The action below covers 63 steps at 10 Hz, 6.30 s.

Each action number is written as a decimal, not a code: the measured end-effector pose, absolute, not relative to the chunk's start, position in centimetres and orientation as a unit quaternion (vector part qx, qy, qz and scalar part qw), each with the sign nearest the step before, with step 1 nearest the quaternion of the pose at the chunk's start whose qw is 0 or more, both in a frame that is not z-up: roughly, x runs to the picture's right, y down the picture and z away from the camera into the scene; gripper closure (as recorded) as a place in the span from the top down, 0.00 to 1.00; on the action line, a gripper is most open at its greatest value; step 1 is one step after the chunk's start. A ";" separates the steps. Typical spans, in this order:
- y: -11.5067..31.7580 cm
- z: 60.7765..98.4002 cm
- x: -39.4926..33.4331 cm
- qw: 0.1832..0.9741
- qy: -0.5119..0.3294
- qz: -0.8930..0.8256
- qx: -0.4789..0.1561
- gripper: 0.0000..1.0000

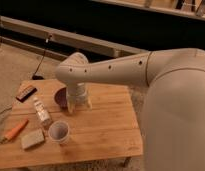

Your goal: Move the arm in a circular motion

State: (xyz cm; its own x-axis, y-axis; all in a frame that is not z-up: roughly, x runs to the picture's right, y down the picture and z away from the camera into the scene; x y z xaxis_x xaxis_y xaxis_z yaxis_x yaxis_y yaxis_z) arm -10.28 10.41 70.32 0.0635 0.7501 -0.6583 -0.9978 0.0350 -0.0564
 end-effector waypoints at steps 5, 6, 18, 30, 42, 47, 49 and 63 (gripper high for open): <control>10.4 70.3 -10.3 0.680 0.235 0.643 -0.264 0.65; 10.4 70.3 -10.3 0.680 0.235 0.643 -0.264 0.65; 10.4 70.3 -10.3 0.680 0.235 0.643 -0.264 0.65; 10.4 70.3 -10.3 0.680 0.235 0.643 -0.264 0.65; 13.0 67.6 -6.8 0.676 0.243 0.649 -0.249 0.65; 13.8 65.9 2.7 0.624 0.273 0.708 -0.187 0.65; 12.1 66.8 8.7 0.600 0.281 0.736 -0.139 0.65; -12.6 82.6 0.6 0.678 0.292 0.669 -0.089 0.65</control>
